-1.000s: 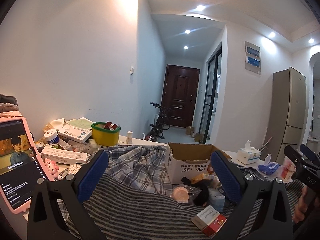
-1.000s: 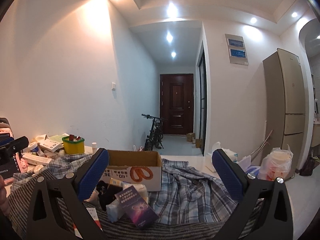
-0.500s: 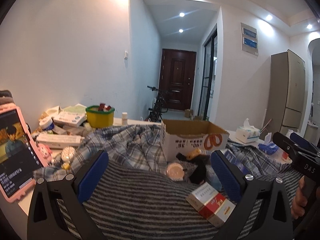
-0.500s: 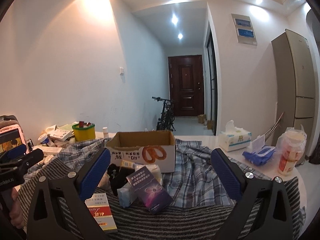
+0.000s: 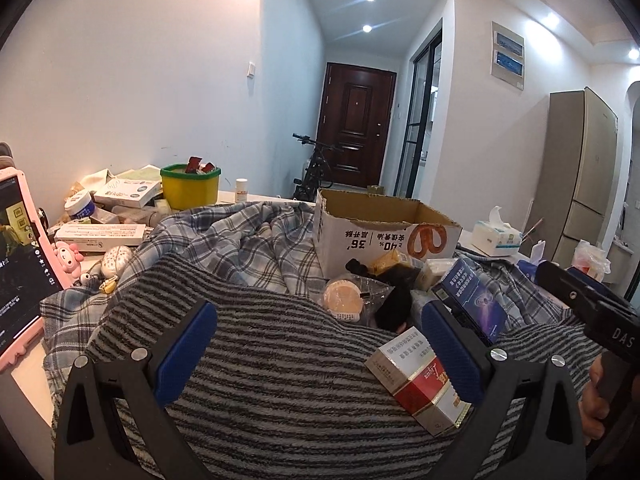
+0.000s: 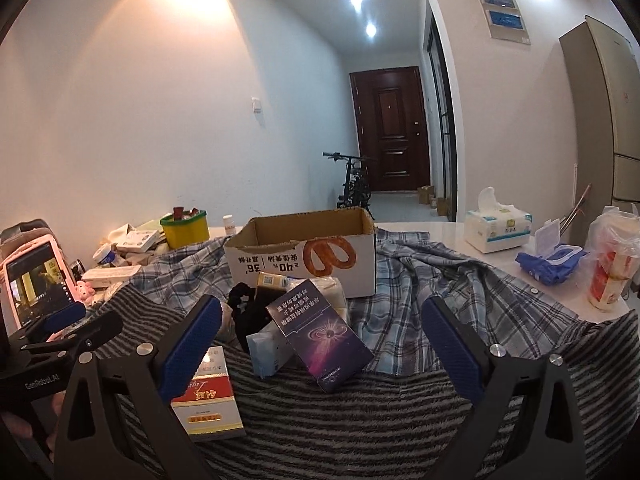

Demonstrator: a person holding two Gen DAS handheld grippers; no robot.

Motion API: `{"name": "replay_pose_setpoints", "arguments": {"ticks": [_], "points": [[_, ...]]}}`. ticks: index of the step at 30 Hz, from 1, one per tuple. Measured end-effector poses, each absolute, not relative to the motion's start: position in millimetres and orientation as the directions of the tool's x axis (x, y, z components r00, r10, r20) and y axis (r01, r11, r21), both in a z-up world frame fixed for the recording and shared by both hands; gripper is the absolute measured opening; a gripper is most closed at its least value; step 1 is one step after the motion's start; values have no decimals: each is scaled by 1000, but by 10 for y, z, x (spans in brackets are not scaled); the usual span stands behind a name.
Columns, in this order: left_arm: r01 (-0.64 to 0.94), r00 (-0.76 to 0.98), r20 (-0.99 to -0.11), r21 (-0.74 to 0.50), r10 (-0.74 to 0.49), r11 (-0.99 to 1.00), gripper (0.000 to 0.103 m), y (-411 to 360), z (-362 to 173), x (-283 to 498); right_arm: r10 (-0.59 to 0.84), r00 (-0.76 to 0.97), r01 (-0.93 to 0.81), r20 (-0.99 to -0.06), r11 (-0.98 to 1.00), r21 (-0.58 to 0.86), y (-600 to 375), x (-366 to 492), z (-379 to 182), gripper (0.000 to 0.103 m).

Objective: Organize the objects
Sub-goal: 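Move the right gripper down toward the dark blue galaxy-print box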

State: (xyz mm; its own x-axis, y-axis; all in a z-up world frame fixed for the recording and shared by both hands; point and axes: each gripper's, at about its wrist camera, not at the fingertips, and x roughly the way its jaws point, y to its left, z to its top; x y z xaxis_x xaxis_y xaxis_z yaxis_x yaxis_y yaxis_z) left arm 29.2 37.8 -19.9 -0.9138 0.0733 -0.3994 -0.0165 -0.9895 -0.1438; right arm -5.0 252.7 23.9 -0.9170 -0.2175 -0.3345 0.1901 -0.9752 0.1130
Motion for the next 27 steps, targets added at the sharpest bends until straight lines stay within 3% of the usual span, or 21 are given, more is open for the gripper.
{"name": "replay_pose_setpoints", "arguments": {"ticks": [5,8,12,27], "points": [[-4,-919,-390,-129,55,-992,103,360,-161,261,-238,-892,209,-384,-971,116,2513,-207,283,97],[8,-918,-394,-130,45,-991,103,345,-188,226,-166,-863,172,-477,-985,33,2419,-370,243,95],[-6,-902,-425,-160,74,-987,103,336,-246,175,-217,-826,224,-520,-973,49,2371,-462,150,94],[-1,-902,-427,-154,68,-988,103,287,-246,213,-177,-854,195,-490,-981,14,2401,-467,220,94]]}}
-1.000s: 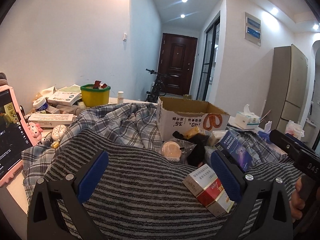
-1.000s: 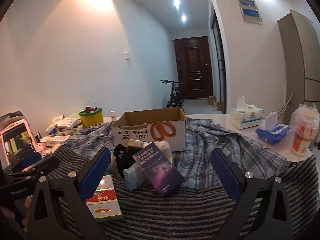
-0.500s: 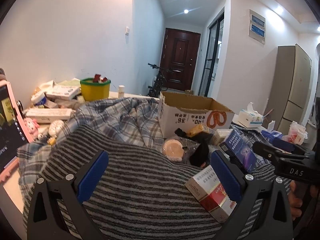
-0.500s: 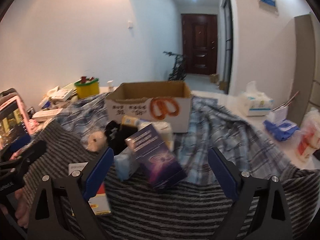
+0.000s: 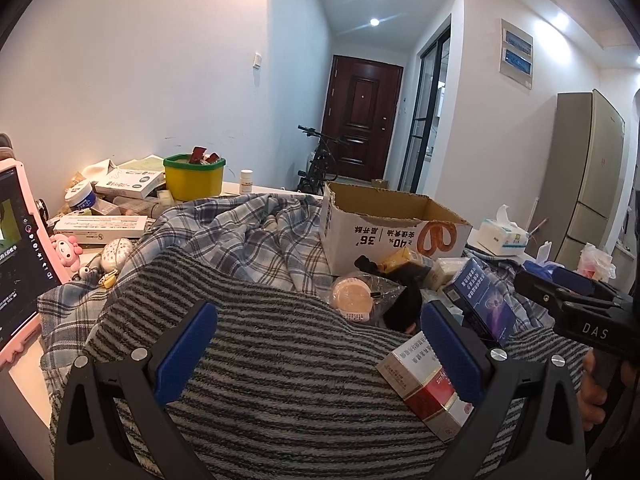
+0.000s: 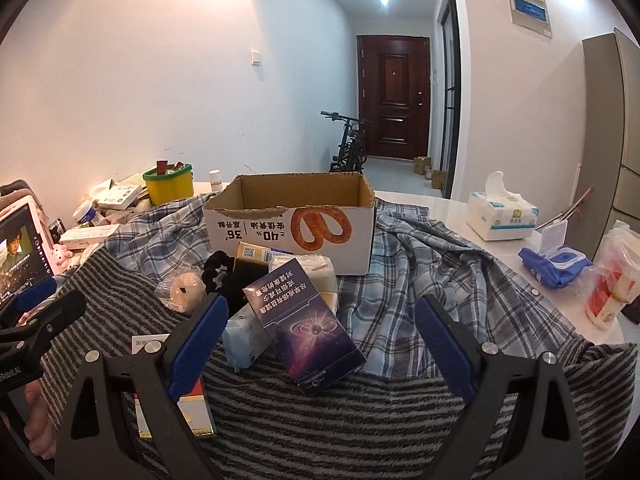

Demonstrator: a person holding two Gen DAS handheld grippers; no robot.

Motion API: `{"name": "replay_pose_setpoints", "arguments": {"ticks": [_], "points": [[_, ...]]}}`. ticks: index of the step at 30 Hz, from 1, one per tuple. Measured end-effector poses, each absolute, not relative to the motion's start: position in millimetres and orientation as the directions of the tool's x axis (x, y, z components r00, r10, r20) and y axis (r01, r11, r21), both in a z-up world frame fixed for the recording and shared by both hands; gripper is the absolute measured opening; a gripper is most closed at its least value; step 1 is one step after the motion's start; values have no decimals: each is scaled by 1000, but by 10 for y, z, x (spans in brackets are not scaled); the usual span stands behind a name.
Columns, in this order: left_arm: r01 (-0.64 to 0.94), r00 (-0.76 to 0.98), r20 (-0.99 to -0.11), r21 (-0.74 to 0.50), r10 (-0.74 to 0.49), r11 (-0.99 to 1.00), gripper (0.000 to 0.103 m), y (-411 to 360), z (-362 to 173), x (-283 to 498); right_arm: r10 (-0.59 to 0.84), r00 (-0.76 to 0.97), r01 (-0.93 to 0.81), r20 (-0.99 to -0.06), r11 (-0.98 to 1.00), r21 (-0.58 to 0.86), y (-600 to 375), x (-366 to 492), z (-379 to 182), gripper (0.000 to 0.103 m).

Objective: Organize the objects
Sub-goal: 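Move the right gripper down toward the dark blue galaxy-print box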

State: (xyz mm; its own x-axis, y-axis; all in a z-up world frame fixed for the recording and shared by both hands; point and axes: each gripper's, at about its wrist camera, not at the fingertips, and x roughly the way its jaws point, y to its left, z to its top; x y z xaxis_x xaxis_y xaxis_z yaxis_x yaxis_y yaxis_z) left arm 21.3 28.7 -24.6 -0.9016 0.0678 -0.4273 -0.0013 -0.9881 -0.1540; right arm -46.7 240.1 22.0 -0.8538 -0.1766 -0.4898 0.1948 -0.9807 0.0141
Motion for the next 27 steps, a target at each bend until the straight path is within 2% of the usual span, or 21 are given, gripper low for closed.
{"name": "replay_pose_setpoints", "arguments": {"ticks": [13,18,27], "points": [[-18,-869,-487,-135,82,-991,103,471,-353,97,-218,-809,270,-546,-963,-14,2327,-662,96,85],[-8,-872,-484,-139,75,-990,103,438,-349,121,-235,-787,270,-570,-963,24,2379,-720,48,74],[-16,-854,-509,-185,110,-983,103,397,-397,51,-253,-747,297,-615,-954,33,2356,-780,-16,74]]}}
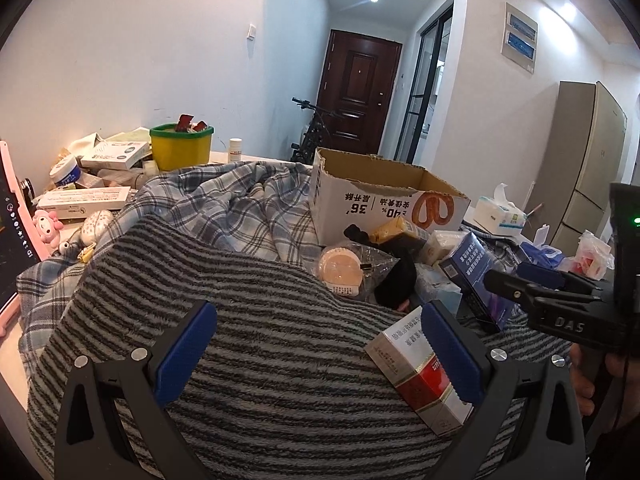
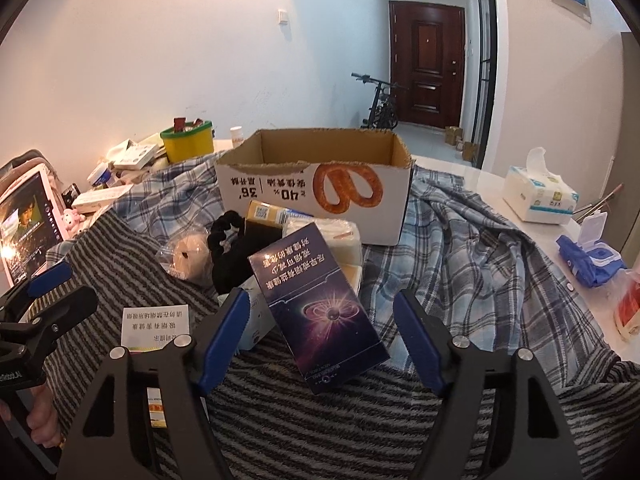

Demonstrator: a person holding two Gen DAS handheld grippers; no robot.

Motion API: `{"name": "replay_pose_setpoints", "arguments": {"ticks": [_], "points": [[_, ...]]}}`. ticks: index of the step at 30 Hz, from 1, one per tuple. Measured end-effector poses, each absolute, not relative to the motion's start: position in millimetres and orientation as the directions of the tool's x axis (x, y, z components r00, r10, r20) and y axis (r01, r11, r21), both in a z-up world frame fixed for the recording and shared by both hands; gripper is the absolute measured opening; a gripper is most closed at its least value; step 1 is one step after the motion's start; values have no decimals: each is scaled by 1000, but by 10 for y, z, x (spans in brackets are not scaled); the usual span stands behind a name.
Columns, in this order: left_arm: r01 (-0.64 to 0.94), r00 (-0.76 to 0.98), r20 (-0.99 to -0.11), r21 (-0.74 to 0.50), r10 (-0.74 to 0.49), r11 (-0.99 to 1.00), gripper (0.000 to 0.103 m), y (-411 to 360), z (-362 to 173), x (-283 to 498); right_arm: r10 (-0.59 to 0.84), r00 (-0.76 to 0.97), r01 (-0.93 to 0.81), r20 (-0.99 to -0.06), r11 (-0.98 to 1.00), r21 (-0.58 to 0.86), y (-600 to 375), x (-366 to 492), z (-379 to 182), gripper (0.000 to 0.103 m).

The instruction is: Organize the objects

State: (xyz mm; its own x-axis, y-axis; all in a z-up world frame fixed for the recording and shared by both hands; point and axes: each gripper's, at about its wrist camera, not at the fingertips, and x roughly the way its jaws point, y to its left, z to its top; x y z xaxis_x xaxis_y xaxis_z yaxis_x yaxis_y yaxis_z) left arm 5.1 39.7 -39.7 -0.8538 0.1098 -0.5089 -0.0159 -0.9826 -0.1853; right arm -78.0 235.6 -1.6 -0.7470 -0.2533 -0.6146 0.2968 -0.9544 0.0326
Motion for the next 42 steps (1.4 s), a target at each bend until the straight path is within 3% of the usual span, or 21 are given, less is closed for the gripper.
{"name": "replay_pose_setpoints", "arguments": {"ticks": [12,16,17,19,21,35,42], "points": [[-24,-860,-498,-176,110,-984,103,392,-355,113,-261,-664,341,-701,-940,27,2325,-907,-193,79],[-32,-856,-502,-183,121,-983,103,393,-358,122,-224,-667,352,-711,-935,-35,2216,-895,-222,79],[-34,-855,-504,-183,123,-983,103,396,-358,125,-210,-664,349,-718,-936,-50,2195,-902,-240,77],[-40,-853,-506,-183,130,-982,103,407,-361,140,-184,-661,340,-728,-938,-70,2168,-917,-264,59],[-47,-850,-509,-188,138,-981,103,418,-366,151,-172,-664,327,-728,-942,-75,2176,-915,-264,56],[-51,-829,-538,-198,152,-979,103,410,-413,205,-155,-690,212,-707,-977,8,2366,-459,-154,53],[-29,-846,-516,-203,132,-979,103,305,-343,238,-243,-659,218,-712,-967,128,2202,-467,-254,52]]}}
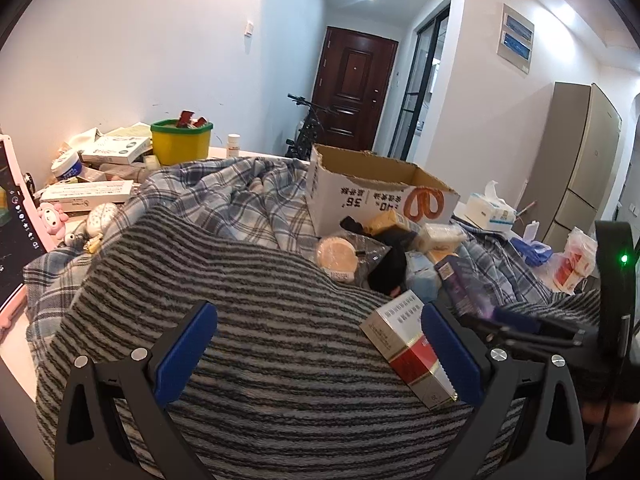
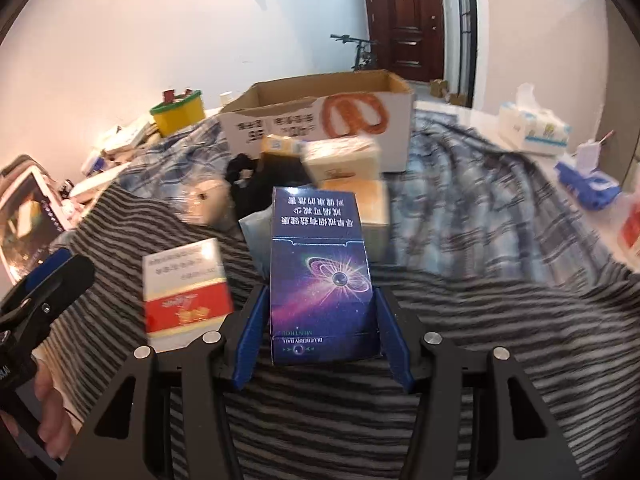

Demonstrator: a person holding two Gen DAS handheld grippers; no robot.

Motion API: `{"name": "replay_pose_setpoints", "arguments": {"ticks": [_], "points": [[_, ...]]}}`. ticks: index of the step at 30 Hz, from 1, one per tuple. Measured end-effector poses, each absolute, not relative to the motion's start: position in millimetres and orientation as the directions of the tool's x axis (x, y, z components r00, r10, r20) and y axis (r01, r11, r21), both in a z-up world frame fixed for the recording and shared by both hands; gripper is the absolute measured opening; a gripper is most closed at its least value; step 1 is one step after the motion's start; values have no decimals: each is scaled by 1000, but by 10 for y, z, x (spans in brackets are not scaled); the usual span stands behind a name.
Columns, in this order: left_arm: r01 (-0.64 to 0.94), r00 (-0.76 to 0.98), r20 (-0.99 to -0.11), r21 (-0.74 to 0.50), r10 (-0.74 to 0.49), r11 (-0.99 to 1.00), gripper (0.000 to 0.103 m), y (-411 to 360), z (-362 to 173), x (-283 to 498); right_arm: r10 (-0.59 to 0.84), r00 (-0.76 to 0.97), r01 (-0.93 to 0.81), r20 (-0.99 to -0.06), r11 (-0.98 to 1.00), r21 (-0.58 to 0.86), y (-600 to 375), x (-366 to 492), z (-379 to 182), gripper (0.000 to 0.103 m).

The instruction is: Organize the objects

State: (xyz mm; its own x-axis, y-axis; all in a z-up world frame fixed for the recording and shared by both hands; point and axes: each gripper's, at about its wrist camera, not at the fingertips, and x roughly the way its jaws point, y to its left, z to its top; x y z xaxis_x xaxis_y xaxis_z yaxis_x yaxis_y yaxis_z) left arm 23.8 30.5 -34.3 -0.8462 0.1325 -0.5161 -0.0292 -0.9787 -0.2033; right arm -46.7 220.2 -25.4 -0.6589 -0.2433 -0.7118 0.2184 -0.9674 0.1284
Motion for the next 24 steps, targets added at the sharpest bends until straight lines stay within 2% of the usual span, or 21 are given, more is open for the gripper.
{"name": "replay_pose_setpoints", "arguments": {"ticks": [8,12,19,24], "points": [[13,-851,-514,-228,109,-974,103,150,-328,214,-326,-646,238,-690,-945,224,1884,-417,-295,52],[16,-848,-519,-233,111,-972,103,131,-329,210,-320,-670,234,-670,-947,219,1812,-353,-281,52],[-1,-846,-516,-250,134,-968,103,179,-345,236,-194,-718,134,-668,-981,142,2092,-318,-235,52],[-27,-815,-548,-287,188,-957,103,270,-428,187,-147,-723,82,-675,-988,128,2313,-289,-238,50]]}}
